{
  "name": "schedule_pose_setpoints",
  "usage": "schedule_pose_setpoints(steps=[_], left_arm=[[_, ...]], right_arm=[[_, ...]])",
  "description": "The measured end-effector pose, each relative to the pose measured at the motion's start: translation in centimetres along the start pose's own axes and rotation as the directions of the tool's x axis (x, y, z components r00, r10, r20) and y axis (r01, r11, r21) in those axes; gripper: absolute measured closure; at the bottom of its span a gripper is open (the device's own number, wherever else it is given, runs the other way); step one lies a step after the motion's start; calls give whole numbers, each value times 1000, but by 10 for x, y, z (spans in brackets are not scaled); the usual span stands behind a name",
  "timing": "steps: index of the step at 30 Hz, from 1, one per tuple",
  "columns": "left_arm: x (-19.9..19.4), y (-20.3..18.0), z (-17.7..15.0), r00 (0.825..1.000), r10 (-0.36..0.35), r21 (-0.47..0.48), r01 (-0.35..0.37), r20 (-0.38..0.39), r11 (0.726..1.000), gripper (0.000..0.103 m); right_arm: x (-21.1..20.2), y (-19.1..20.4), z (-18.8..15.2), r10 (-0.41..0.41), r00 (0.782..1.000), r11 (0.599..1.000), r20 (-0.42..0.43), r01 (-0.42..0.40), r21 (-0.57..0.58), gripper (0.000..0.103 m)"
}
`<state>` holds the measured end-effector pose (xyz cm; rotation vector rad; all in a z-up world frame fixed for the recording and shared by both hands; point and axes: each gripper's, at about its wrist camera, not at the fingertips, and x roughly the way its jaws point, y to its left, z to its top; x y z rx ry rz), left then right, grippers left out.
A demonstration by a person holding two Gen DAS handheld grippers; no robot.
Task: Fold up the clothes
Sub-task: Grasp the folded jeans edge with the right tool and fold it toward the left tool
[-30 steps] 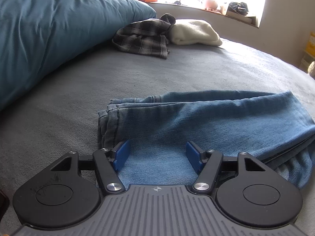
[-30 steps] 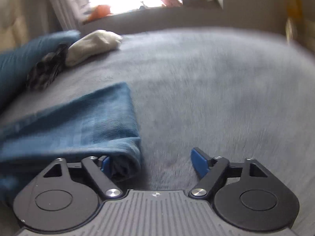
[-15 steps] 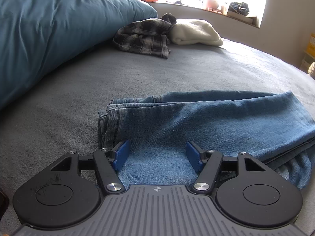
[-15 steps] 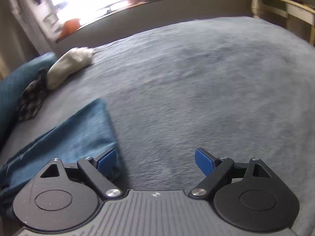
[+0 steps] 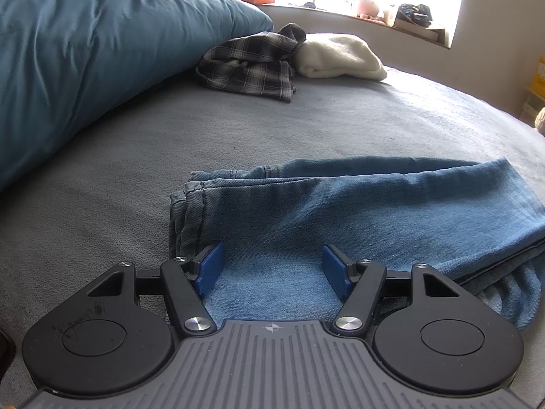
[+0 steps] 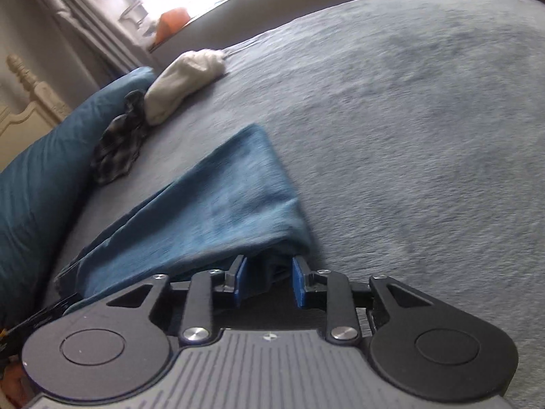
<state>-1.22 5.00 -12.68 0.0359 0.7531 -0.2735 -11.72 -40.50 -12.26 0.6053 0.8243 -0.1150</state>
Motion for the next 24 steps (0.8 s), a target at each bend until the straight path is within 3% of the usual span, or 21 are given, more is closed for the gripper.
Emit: schedule_pose_setpoints(steps=[2, 3, 5, 7, 10, 13, 15, 21, 22, 24], left_arm=[[0, 0, 0, 1000, -1, 0, 1, 2, 1000, 38], [0, 0, 0, 1000, -1, 0, 1, 2, 1000, 38], [0, 0, 0, 1000, -2, 1, 2, 3, 1000, 38], [0, 0, -1, 1000, -5, 2, 5, 4, 1000, 38], [0, 1, -1, 1000, -10, 6, 10, 6, 1000, 38], [-3, 3, 0, 1000, -21, 3, 21, 11, 1000, 38], [-7, 6, 1, 999, -33, -23, 34, 23, 999, 39], [-30, 11, 4, 995, -39, -59, 44, 89, 997, 39], [-35, 9, 3, 994, -49, -54, 55, 101, 997, 39], [-44, 4, 4, 989, -80, -27, 84, 121, 996, 39]], right_arm=[[5, 0, -2, -75, 997, 997, 9, 76, -4, 80], [6, -4, -2, -120, 993, 993, 16, 120, 8, 77], [8, -24, -2, -65, 998, 988, 0, 64, 140, 77], [0, -21, -2, -55, 998, 989, 27, 51, 141, 77], [-8, 0, -1, -63, 998, 997, 18, 62, 54, 76], [-5, 19, -7, 54, 998, 996, -43, -51, 66, 75], [-3, 32, -12, 131, 988, 989, -83, -125, 77, 75], [33, 84, -32, 240, 940, 971, -241, -236, 47, 73], [40, 90, -34, 225, 938, 974, -263, -225, 27, 74], [50, 91, -34, 157, 955, 987, -252, -161, 7, 76]])
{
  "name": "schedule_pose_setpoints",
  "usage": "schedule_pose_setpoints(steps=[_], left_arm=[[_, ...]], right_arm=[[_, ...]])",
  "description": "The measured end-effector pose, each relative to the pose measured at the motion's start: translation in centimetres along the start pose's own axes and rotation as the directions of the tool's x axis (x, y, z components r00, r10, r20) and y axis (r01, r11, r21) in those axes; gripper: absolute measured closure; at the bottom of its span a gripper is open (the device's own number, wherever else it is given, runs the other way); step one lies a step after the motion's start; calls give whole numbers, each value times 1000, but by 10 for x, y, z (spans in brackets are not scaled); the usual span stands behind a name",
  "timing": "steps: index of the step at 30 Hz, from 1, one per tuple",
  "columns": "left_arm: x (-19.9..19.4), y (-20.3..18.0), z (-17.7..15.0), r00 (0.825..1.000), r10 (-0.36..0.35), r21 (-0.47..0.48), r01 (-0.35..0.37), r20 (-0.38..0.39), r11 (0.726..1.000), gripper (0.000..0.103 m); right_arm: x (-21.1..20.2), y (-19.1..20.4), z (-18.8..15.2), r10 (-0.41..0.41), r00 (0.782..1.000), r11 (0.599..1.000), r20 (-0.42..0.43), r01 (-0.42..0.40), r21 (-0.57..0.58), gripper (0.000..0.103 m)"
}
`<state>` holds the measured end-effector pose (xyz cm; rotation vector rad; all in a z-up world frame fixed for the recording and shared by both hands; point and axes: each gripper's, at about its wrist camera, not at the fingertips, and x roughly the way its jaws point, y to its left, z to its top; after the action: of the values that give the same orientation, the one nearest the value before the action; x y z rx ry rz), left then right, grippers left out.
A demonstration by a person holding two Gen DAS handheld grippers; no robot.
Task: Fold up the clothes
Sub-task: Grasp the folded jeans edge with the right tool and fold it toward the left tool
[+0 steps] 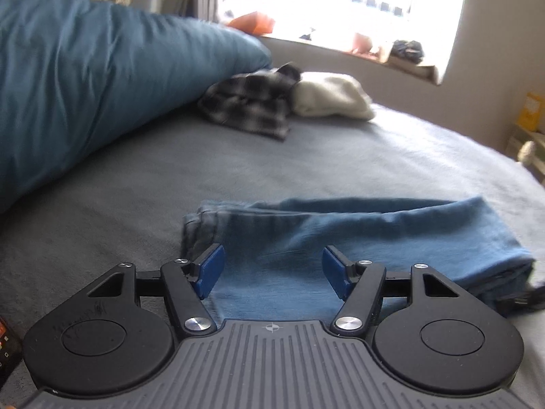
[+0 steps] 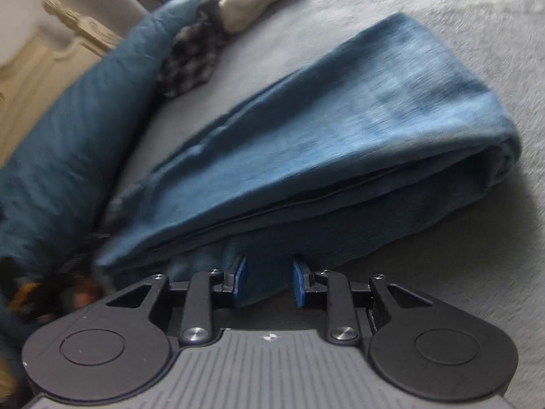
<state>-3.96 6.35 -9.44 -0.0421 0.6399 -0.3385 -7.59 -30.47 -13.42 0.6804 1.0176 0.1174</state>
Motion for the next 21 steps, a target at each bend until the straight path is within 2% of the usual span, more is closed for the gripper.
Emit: schedule_pose_setpoints(steps=[2, 4, 7, 9, 12, 15, 17, 19, 21], left_arm=[[-8, -10, -1, 999, -51, 38, 51, 14, 998, 39], [-12, -21, -3, 994, -111, 73, 110, 16, 991, 39], [-10, -41, -9, 980, -197, 118, 196, -6, 973, 39], [-8, -57, -14, 974, -227, 169, 227, -17, 959, 39], [-5, -79, -22, 963, -265, 246, 267, -43, 932, 39], [-4, -93, -32, 958, -278, 300, 285, -65, 911, 39], [-5, -99, -37, 955, -286, 325, 294, -75, 899, 39], [-7, -104, -41, 953, -292, 353, 302, -82, 885, 39], [-8, -108, -44, 951, -296, 395, 305, -86, 866, 39]], right_arm=[[4, -6, 2, -48, 999, 998, 26, 47, 37, 79], [-2, -13, 1, -49, 997, 994, 59, 43, 99, 79], [-13, -18, -1, -86, 991, 988, 101, 71, 137, 78], [-19, -20, -3, -103, 989, 984, 110, 85, 160, 77], [-27, -17, -5, -57, 994, 983, 89, 40, 179, 74], [-30, -15, -5, 24, 999, 979, 46, -33, 203, 62], [-23, -15, -3, 71, 997, 966, 16, -73, 248, 58], [-15, -12, -3, 69, 998, 960, -14, -62, 274, 56], [-10, -8, -5, 31, 999, 959, -38, -19, 284, 56]])
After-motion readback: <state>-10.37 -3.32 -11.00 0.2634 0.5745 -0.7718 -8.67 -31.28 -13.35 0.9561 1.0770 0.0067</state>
